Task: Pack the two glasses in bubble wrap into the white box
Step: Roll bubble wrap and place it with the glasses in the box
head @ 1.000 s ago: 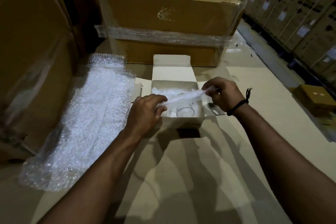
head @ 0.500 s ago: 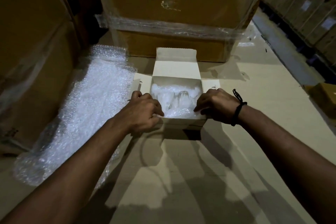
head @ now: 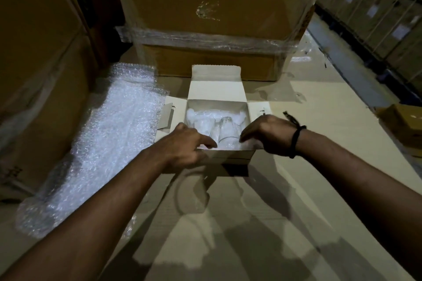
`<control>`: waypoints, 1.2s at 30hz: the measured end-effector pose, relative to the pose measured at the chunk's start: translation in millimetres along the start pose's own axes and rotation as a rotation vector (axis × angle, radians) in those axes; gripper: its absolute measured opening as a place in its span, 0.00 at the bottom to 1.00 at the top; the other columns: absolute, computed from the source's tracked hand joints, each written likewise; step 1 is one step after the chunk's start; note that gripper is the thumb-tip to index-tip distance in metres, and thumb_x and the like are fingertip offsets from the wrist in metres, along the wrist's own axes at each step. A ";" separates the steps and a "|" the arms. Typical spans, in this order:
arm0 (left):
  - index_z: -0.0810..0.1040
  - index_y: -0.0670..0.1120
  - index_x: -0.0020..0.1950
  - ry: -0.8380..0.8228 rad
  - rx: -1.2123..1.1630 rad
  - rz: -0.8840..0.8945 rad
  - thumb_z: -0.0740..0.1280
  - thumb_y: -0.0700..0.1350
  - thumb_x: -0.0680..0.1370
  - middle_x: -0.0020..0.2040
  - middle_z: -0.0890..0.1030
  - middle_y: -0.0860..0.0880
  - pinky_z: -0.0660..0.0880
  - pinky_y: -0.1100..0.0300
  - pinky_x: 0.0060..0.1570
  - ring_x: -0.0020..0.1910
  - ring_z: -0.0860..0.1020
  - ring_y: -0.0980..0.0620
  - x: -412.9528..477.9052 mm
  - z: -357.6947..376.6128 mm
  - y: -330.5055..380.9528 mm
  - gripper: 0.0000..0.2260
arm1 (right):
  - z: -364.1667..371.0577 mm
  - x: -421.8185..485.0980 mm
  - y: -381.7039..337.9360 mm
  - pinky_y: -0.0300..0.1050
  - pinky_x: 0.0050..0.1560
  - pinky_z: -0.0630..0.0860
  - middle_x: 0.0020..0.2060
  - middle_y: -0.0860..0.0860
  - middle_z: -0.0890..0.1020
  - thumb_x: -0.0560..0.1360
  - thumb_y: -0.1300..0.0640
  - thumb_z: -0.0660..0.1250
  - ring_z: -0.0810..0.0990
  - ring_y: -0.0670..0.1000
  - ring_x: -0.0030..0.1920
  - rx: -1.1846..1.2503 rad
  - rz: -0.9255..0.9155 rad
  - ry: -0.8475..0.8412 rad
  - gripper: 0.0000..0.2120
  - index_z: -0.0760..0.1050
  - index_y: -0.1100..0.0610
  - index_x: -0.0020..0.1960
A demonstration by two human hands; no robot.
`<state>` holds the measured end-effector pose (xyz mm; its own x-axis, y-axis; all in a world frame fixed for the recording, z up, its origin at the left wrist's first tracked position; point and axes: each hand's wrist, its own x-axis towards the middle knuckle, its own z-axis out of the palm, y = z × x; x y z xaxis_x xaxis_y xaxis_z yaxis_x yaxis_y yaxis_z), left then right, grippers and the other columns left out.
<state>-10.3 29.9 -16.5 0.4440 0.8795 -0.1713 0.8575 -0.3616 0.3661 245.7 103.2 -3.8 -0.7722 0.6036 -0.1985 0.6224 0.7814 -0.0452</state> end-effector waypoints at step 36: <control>0.82 0.55 0.49 0.101 0.582 -0.282 0.66 0.75 0.64 0.72 0.69 0.49 0.51 0.39 0.69 0.73 0.58 0.44 26.5 -27.1 -27.6 0.27 | -26.5 42.5 -2.9 0.59 0.69 0.58 0.49 0.46 0.80 0.64 0.31 0.68 0.73 0.52 0.59 -0.363 0.258 -0.230 0.22 0.79 0.49 0.43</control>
<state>-29.3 71.6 -6.3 0.1787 0.9797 -0.0910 0.9509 -0.1957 -0.2398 207.7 130.7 13.9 -0.5258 0.7656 -0.3707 0.6729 0.6409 0.3694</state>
